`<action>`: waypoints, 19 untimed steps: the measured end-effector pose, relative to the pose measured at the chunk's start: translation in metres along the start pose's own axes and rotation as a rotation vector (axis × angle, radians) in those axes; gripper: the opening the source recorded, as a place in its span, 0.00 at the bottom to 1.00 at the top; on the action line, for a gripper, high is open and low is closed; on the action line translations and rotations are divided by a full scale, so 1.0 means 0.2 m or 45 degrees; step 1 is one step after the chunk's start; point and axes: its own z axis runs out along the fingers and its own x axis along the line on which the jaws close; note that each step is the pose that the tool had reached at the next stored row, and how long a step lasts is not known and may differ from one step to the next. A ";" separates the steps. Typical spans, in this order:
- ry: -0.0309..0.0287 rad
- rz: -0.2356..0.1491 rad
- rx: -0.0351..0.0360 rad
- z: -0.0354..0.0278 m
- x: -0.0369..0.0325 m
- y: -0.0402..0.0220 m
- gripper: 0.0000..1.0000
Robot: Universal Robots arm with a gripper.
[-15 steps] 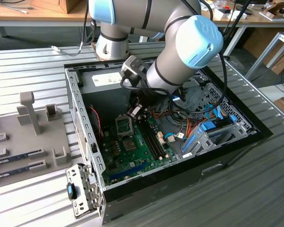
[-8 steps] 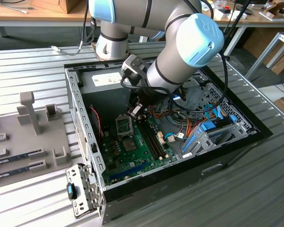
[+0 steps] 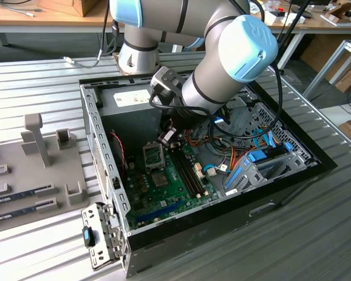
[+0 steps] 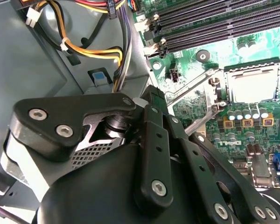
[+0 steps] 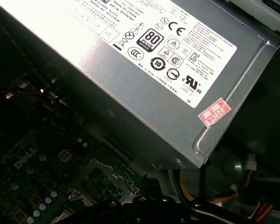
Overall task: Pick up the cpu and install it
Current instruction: 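Close the cpu cover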
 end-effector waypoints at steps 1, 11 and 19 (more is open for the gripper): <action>0.0003 0.000 0.0002 -0.001 0.000 0.000 0.11; 0.0003 0.000 0.0003 -0.008 0.000 0.002 0.11; 0.0004 0.000 0.0001 -0.012 0.008 -0.008 0.11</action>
